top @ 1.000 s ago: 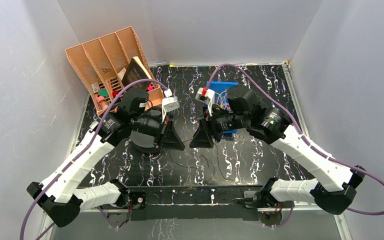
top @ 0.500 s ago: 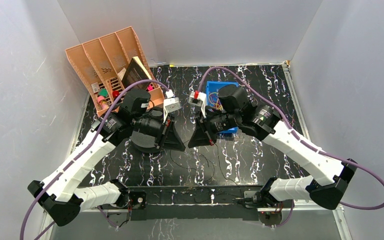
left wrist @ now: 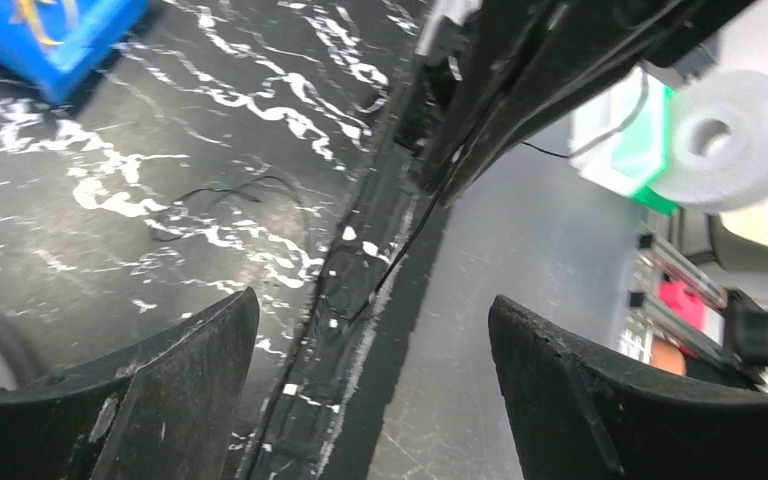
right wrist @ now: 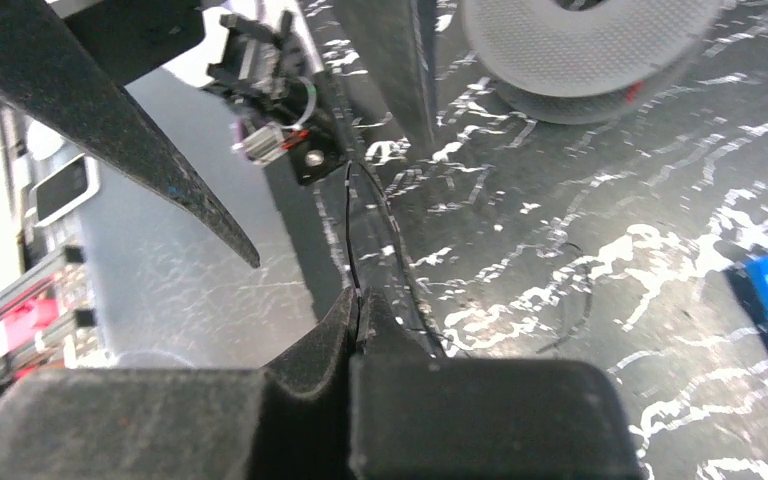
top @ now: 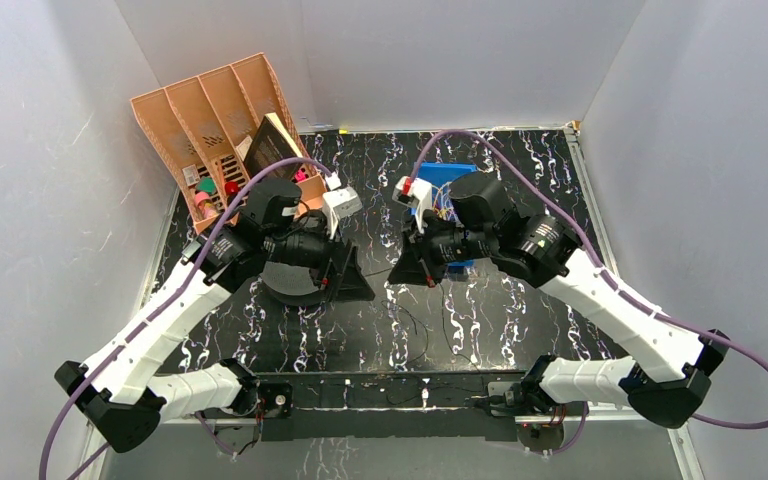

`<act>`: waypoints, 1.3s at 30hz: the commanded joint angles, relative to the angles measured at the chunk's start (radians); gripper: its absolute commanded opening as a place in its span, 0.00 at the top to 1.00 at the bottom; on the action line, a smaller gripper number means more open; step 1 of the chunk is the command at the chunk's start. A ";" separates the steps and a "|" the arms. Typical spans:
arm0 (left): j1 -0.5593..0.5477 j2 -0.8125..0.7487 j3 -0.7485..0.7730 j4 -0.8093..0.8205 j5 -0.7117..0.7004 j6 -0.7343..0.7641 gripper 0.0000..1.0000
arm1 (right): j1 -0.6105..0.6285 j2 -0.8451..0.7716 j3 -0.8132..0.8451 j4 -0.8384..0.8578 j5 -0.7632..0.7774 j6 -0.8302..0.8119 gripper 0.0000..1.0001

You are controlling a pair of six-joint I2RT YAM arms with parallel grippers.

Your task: Wrap the cables

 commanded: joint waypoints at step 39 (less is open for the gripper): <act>-0.119 0.546 0.013 -0.084 -1.383 -0.212 0.05 | -0.132 -0.195 -0.424 0.074 0.825 0.374 1.00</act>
